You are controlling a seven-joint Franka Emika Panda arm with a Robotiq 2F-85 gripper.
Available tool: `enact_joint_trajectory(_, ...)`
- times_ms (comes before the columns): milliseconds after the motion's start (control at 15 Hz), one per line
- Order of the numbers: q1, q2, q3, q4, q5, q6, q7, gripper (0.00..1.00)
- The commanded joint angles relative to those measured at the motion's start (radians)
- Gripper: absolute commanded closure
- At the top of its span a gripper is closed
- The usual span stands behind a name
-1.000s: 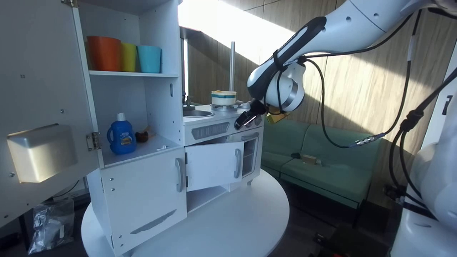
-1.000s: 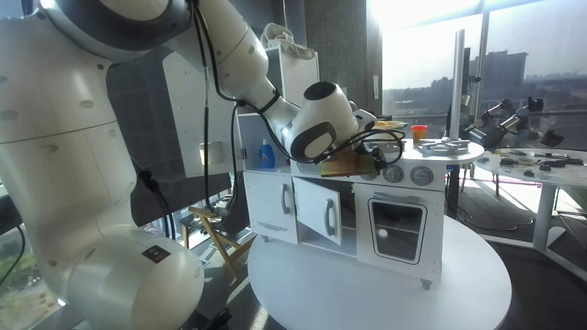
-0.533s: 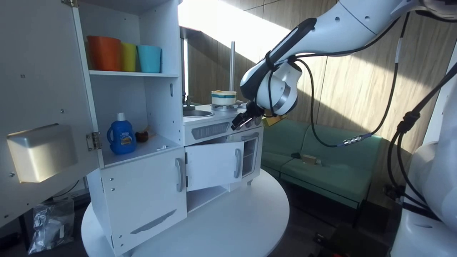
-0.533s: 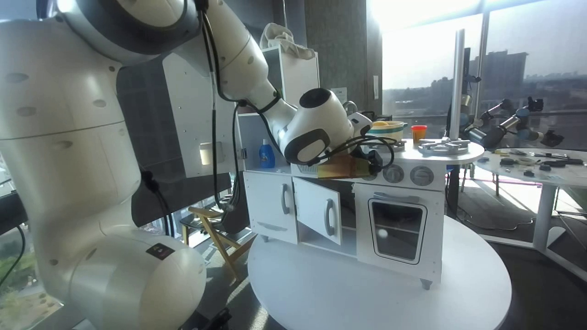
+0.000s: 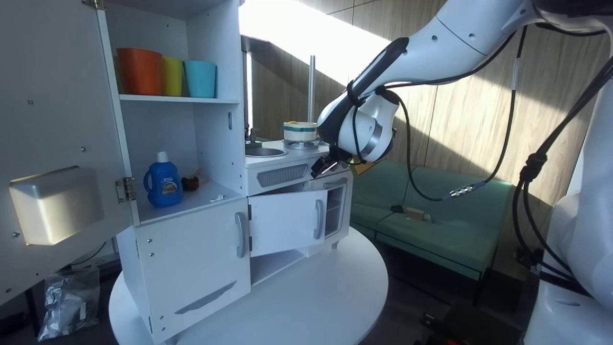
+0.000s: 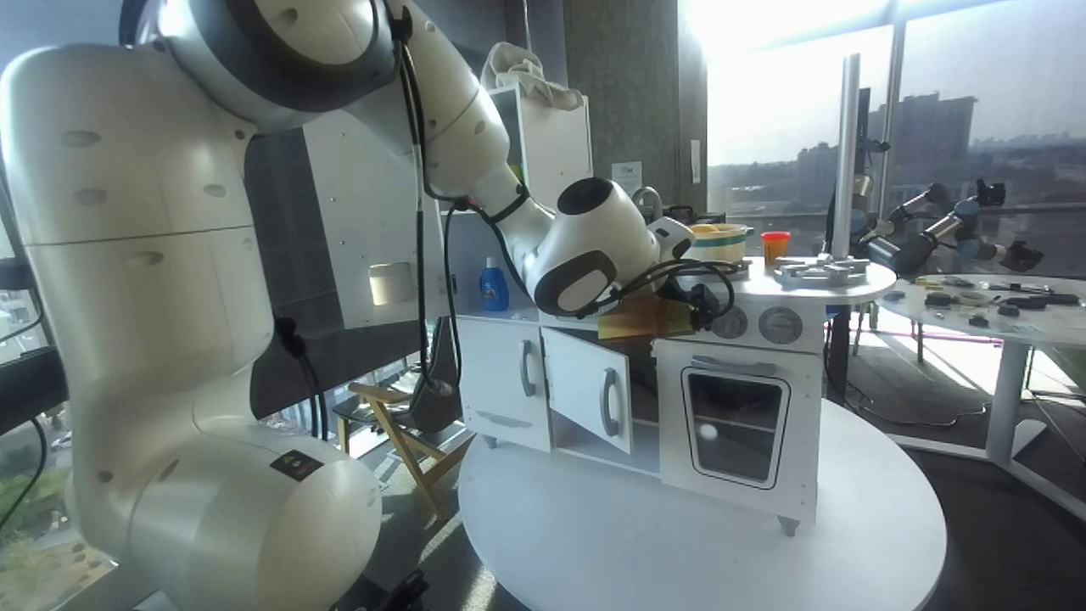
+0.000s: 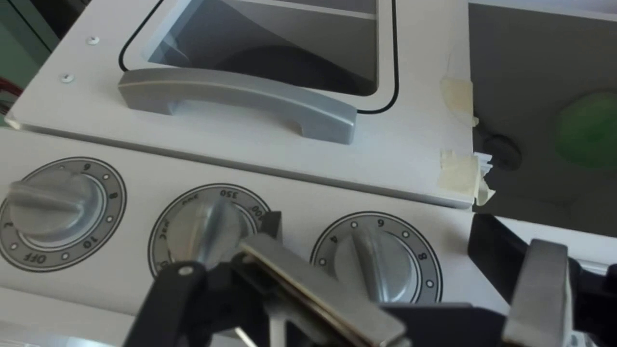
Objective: Turn the first knob on the left to the right.
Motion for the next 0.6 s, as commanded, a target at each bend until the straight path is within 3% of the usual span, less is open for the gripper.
enact_joint_trajectory(0, -0.001, 0.015, 0.004, 0.032, 0.013, 0.054, -0.016, 0.0)
enact_joint_trajectory(267, 0.0, 0.021, 0.006, 0.035, 0.011, 0.047, -0.013, 0.0)
enact_joint_trajectory(333, 0.001, 0.016, 0.006, 0.033, 0.008, 0.046, -0.015, 0.05)
enact_joint_trajectory(400, 0.001, 0.007, 0.007, 0.03, 0.007, 0.046, -0.018, 0.26)
enact_joint_trajectory(533, 0.001, -0.012, 0.005, 0.016, 0.001, 0.048, -0.016, 0.3)
